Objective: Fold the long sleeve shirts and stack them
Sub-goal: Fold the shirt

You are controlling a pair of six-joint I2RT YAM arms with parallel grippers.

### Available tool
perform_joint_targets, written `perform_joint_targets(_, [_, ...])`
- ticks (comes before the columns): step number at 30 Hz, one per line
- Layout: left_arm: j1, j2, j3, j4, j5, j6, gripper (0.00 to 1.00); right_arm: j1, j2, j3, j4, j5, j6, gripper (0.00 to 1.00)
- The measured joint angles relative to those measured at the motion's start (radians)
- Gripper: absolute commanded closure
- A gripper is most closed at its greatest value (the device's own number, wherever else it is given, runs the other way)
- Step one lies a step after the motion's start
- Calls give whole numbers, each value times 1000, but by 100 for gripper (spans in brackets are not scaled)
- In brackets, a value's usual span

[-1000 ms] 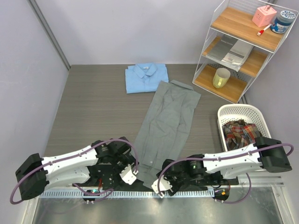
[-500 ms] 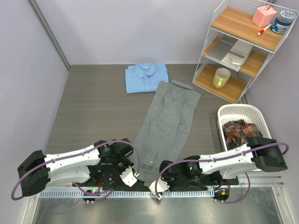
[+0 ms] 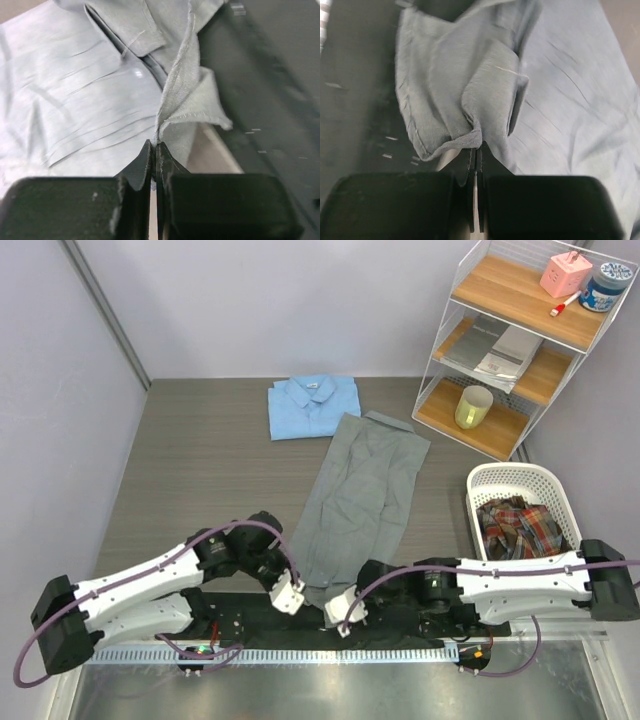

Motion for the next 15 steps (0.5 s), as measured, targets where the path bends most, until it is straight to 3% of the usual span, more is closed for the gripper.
perform_joint_targets(15, [297, 583, 512, 87, 127, 6, 100, -655, 2, 130, -87, -117, -153, 99])
